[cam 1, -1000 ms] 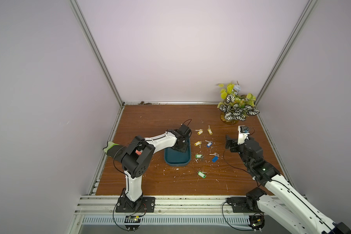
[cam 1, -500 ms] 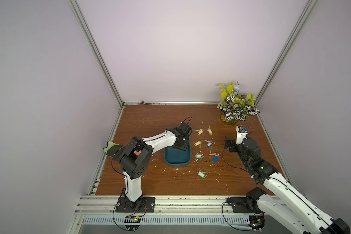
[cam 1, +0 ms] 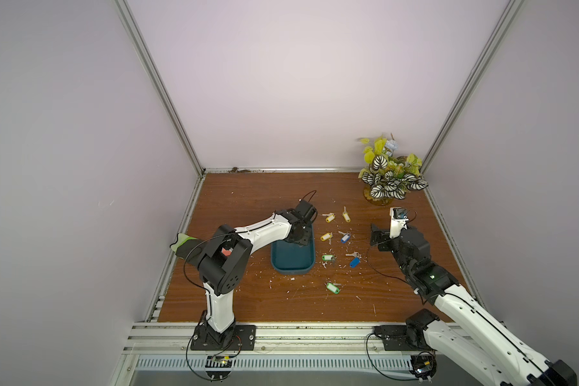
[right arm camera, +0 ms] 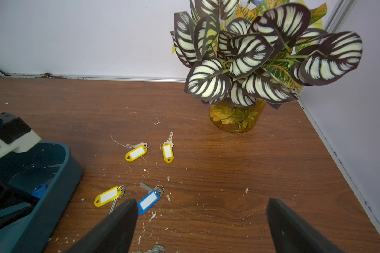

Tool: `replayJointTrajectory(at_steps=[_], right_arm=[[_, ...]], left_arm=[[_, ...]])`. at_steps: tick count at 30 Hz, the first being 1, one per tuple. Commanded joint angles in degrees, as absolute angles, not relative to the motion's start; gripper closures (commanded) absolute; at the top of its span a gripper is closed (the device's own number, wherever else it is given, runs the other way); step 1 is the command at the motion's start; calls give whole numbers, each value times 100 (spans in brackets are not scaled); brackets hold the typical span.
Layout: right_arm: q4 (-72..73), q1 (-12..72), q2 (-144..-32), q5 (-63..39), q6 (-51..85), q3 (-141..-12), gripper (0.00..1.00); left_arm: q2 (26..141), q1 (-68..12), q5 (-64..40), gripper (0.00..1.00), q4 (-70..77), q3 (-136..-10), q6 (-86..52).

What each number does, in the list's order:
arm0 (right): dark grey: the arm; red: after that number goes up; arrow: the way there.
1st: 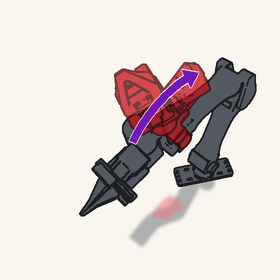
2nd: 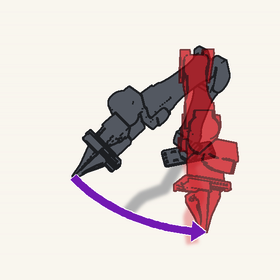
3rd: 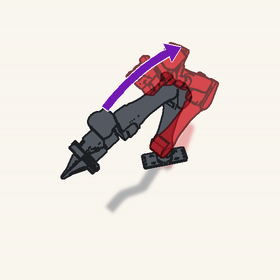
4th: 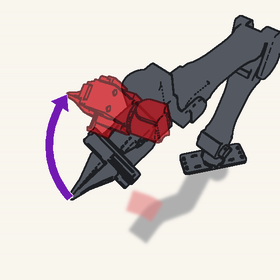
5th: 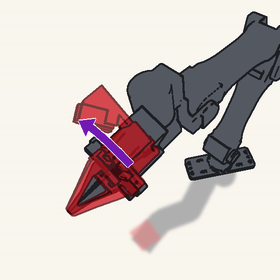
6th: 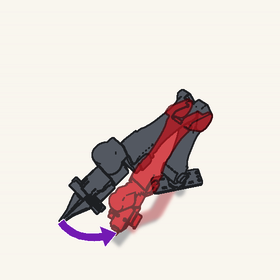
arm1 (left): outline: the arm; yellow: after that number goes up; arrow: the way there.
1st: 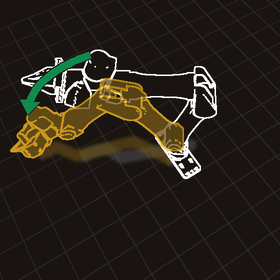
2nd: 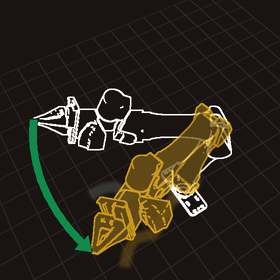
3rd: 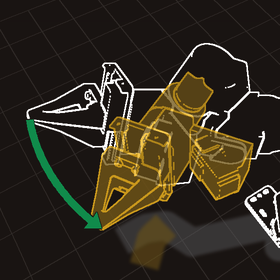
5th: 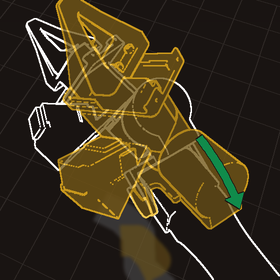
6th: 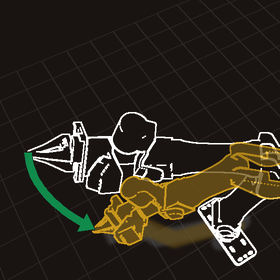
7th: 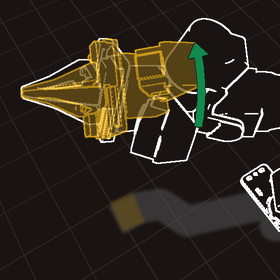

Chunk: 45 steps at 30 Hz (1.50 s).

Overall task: Take the keys out of the storage box
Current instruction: Pick up the key from the storage box.

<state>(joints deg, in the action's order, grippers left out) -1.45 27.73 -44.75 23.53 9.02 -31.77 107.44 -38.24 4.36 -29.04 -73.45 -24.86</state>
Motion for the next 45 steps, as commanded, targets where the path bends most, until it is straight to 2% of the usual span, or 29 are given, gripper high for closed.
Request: replayJointTrajectory(at_steps=[1, 22, 29, 38, 45], right_arm=[[0, 2760, -4465, 2338, 922, -3248, 1], [3, 2760, -4473, 2320, 964, -3208, 1], [7, 2760, -4456, 2349, 973, -3165, 1], [18, 2758, -4451, 2451, 943, -3120, 1], [-28, 2608, -4463, 2477, 915, -3168, 1]], left_arm=[[10887, -3867, 536, 62, -3081, -7392, -2561], [11139, -3867, 635, 76, -3092, -7246, -2566], [11146, -3867, 672, 86, -3079, -7262, -2561], [10699, -3875, 841, 99, -3084, -7176, -2480], [9783, -4004, 1103, 100, -2974, -7012, -2027]])
